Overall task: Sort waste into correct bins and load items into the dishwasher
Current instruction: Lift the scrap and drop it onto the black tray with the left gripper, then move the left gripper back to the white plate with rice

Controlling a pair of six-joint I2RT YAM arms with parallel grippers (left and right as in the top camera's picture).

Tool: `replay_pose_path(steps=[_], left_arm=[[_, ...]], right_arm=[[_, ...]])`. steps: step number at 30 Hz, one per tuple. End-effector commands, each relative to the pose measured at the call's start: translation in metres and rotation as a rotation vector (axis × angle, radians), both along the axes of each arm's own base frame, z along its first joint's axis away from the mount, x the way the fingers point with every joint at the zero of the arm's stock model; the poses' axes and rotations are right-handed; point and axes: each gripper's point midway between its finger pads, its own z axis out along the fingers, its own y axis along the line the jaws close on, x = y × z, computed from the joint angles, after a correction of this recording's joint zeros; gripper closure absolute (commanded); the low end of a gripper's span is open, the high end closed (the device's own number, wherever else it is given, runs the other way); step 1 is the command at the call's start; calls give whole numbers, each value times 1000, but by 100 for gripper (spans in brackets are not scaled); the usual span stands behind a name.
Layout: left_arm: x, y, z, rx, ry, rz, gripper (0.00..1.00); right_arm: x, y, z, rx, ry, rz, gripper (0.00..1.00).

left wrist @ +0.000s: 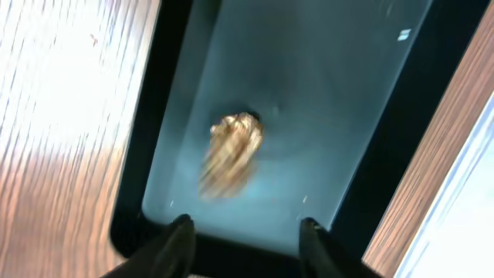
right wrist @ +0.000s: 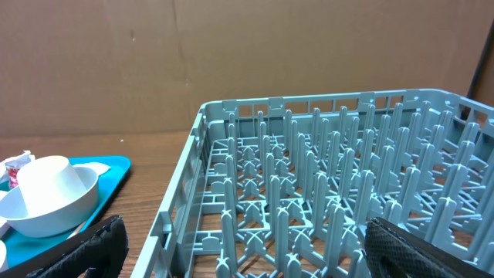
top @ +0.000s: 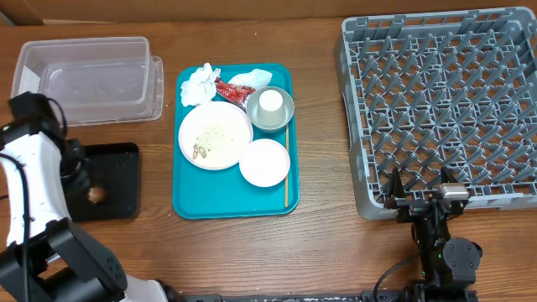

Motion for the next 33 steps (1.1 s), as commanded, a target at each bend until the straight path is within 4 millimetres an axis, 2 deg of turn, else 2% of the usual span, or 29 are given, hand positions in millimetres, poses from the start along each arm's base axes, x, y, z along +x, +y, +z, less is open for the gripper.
replay_pose_path(steps=[1,3,4,6,8,11,14,17,20,26,33], left_arm=[[-2,20,5,67,17,-25,41],[-3,21,5,67,17,-22,32],[-3,20,4,63,18,-24,24],[-1,15,3,34,15,-65,0],[5,4,1,-28,-5,-167,0],[23,-19,0,-130,-75,-444,0],[49,-55,6,-235,-229,-746,0],[67,-90,15,-287,-340,-986,0],[77,-121,18,-276,-365,-1202,0],[98,-166,15,-173,-295,-1392,0],[115,-236,19,-122,-326,-1600,0]], right_arm=[[0,-1,-1,-4,-7,-2,0],[0,-1,-1,-4,-7,-2,0],[0,-1,-1,-4,-7,-2,0],[0,-1,-1,-4,-7,-2,0],[0,-1,-1,-4,-7,-2,0],[0,-1,-1,-4,-7,-2,0],[0,-1,-1,-4,-7,-2,0],[0,-1,-1,-4,-7,-2,0],[0,-1,-1,-4,-7,-2,0],[0,-1,-1,-4,-7,-2,0],[0,-1,-1,-4,-7,-2,0]])
